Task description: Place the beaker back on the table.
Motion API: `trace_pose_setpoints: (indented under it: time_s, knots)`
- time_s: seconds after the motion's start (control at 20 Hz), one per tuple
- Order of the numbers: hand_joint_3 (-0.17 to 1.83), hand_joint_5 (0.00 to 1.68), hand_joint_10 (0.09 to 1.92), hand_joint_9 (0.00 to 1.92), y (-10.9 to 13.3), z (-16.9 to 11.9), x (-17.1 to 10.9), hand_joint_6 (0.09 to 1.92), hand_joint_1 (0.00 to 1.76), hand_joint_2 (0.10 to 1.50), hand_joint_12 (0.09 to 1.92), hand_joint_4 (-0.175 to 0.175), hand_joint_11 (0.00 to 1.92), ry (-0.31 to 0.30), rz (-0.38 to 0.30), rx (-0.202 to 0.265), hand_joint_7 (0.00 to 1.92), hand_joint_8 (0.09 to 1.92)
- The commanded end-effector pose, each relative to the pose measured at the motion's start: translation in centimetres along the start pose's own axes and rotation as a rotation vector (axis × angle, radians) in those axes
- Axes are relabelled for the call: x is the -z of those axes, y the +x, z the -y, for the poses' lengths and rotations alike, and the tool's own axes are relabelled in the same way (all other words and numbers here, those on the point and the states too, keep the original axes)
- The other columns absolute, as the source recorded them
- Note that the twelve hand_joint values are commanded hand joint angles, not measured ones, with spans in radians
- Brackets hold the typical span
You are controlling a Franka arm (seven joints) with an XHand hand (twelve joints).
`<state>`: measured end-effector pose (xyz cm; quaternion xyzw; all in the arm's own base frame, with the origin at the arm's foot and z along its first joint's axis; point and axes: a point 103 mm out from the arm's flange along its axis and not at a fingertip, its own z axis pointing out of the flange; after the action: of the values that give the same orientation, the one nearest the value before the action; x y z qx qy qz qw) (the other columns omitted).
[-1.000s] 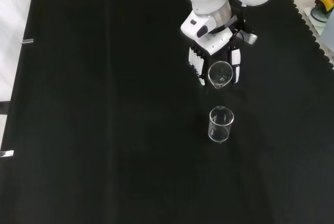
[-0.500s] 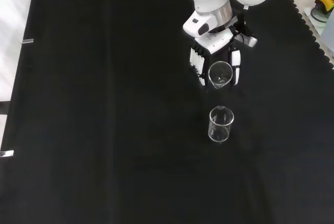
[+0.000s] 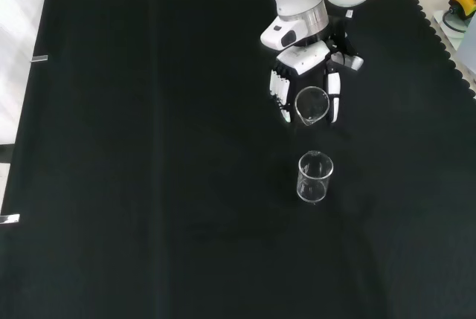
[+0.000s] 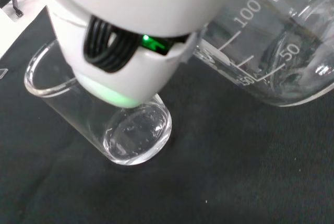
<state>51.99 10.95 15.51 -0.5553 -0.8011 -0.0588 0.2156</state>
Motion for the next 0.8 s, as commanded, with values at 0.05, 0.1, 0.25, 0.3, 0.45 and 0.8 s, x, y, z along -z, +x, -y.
trace_pose_setpoints:
  time_s: [0.05,0.1,0.25,0.3,0.45,0.8]
  knots:
    - [-0.05,1.35,0.32,1.38,-0.5,-0.3,-1.0,0.34,1.42,0.97,0.83,-0.175,1.07,-0.005,-0.041,0.010,1.46,0.24]
    - [-0.05,1.35,0.32,1.38,-0.6,-0.3,-1.2,0.34,1.42,0.97,0.83,-0.175,1.07,-0.010,-0.053,0.011,1.46,0.24]
    - [-0.05,1.35,0.32,1.38,-0.9,-0.5,-1.9,0.34,1.42,0.97,0.83,-0.175,1.07,-0.019,-0.100,0.018,1.46,0.24]
    - [-0.05,1.35,0.32,1.38,-0.9,-0.5,-2.2,0.34,1.42,0.97,0.83,-0.175,1.06,-0.024,-0.117,0.021,1.46,0.24]
    - [-0.06,1.35,0.32,1.38,-1.1,-0.6,-2.8,0.34,1.42,0.97,0.83,-0.175,1.06,-0.032,-0.147,0.023,1.46,0.25]
    - [-0.06,1.35,0.31,1.37,-1.8,-0.6,-4.0,0.34,1.42,0.97,0.83,-0.175,1.06,-0.048,-0.213,0.021,1.46,0.25]
